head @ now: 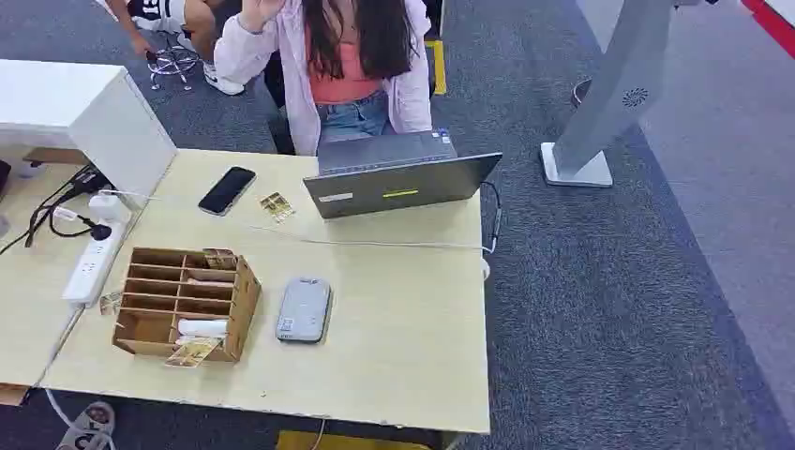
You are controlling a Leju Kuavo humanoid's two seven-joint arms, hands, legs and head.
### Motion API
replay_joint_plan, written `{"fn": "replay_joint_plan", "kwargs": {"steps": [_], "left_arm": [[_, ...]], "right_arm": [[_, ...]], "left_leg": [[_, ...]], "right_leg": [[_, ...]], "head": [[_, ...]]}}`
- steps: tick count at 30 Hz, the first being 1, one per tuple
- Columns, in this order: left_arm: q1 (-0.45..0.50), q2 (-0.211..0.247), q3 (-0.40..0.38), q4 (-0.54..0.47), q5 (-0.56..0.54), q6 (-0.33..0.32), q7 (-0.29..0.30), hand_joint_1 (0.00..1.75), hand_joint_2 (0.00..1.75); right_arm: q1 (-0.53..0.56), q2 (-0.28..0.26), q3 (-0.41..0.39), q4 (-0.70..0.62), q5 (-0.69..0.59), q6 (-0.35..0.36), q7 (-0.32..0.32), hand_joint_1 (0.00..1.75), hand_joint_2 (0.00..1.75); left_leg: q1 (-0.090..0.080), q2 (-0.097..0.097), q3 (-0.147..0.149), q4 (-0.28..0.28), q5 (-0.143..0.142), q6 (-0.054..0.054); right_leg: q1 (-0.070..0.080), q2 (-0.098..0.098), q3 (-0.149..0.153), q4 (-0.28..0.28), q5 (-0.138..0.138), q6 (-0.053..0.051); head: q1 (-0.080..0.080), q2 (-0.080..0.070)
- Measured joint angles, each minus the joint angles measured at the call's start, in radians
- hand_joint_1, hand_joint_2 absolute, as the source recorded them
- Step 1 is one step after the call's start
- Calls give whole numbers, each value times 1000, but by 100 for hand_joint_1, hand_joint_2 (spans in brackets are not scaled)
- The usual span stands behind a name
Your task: Pass the card to the sensor for recognition and then transmit it.
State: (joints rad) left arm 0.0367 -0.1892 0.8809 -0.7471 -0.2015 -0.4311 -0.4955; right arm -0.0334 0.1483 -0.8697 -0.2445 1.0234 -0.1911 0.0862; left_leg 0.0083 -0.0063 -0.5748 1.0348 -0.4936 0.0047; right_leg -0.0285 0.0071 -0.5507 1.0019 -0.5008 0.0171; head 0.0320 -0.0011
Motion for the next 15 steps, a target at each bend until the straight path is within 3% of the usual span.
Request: {"fn": "replay_joint_plan", "kwargs": {"steps": [7, 15], "left_arm": [[60, -36, -50, -212, 78, -6, -15, 0, 175], [152, -80, -166, -494, 170, 3, -34, 0, 175]], "right_arm": [[-6, 13, -43, 8, 44, -8, 25, 0, 0], [-14, 29, -90, 18, 91, -13, 52, 0, 0]], "left_leg": [[0, 0, 0, 0, 0, 0], [0, 0, 0, 0, 0, 0]], "right_leg": [[0, 0, 0, 0, 0, 0], [0, 0, 0, 0, 0, 0]], "head": [[0, 0], [0, 0]]}}
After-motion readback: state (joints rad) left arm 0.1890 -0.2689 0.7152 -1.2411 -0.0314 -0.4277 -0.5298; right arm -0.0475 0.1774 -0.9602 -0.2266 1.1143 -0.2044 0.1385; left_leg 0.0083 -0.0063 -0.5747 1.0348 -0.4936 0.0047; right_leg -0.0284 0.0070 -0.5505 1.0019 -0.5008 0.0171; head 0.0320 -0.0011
